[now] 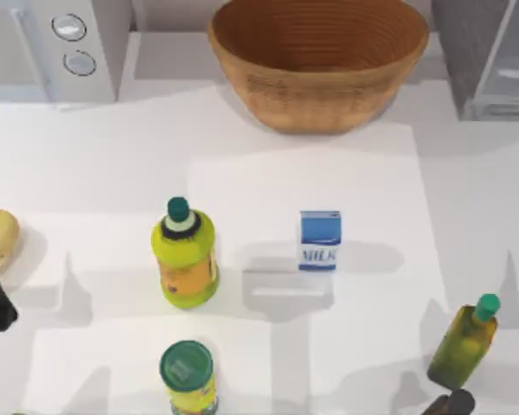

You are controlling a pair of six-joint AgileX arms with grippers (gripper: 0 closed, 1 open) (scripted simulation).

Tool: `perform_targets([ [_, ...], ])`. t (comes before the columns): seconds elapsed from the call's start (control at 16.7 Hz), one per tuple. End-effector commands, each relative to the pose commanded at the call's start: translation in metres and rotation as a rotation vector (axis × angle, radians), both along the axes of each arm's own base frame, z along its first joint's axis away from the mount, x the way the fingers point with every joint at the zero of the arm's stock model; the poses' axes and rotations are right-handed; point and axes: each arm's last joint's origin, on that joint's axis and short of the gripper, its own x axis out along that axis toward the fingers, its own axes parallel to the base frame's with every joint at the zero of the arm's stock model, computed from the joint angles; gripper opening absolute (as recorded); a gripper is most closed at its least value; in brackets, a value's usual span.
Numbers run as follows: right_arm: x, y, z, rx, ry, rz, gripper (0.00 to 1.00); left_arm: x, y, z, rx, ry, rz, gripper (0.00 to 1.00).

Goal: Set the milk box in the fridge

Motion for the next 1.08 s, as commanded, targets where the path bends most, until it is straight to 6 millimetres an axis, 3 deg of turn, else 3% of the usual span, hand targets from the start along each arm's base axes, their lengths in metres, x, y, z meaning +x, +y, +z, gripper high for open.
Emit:
perform_targets([
  [0.42,0.007,0.006,-0.002,-0.003,0.114,0.0,1.0,0.0,0.0,0.0,0.0,0.0,0.0,1.0],
  [0.66,0.023,0.021,0.01,0.018,0.223,0.016,1.0,0.0,0.0,0.0,0.0,0.0,0.0,1.0],
  [0.9,0.052,0.053,0.026,0.035,0.307,0.038,1.0,0.0,0.0,0.0,0.0,0.0,0.0,1.0],
  [1.08,0.077,0.093,0.031,0.042,0.35,0.054,1.0,0.0,0.0,0.0,0.0,0.0,0.0,1.0],
])
